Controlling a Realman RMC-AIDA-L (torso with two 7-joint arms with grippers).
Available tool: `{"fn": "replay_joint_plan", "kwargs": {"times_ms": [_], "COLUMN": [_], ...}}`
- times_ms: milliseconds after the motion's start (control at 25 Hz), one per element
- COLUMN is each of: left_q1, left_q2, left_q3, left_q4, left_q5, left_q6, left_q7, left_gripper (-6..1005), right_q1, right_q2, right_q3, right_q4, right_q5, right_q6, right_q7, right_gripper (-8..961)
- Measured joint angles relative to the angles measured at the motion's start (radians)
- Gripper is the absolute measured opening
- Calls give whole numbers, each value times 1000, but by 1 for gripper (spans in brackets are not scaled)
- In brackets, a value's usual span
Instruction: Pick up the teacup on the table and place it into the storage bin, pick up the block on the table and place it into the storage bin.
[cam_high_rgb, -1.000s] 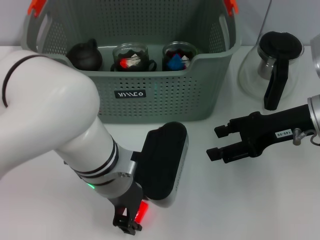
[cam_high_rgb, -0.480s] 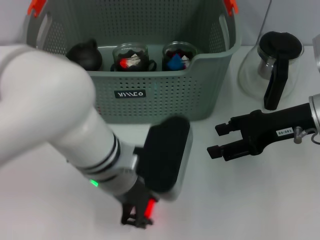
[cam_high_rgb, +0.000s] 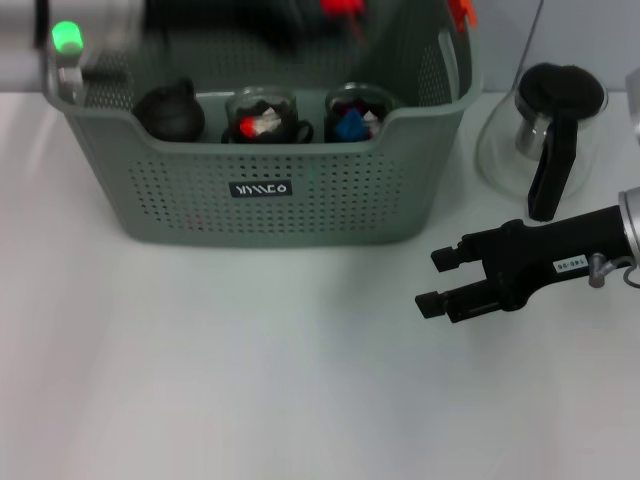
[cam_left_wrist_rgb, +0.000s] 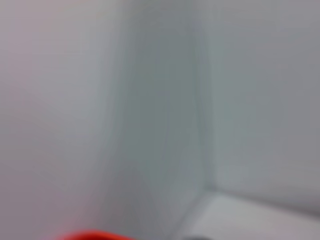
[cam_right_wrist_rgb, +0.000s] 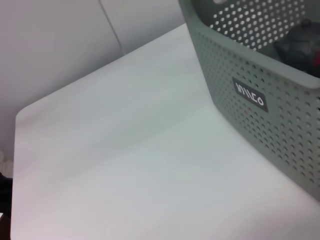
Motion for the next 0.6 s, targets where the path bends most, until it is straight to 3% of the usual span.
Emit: {"fn": "replay_joint_plan", "kwargs": {"times_ms": [80,280,400,520,600], "left_q1": [-52,-173,-185,-167,-140], "left_q2": [15,75,82,74,72], "left_q3": [-54,-74,-81,-120,-162], "left_q4": [-116,-400,-440,-405,-377], "left_q5": [-6,-2,-3,-33,-82], "left_q6": [-99,-241,-277,-266,-220], "left_q7": [-3,-11,-13,-23,-37], "left_gripper": [416,431,439,448,537], "right_q1": [3,7,7,5,5], "right_q2": [1,2,3,2,-1], "right_q3": [-1,-5,-6,-2,1], "right_q4": [0,-1,-4,-8,-10], "right_q5": [0,0,0,0,2], "right_q6": [-3,-5,-7,-12,-17], "right_q7": [-4,-5,-2,-3,-6], "right_gripper": [833,833,834,834,834]}}
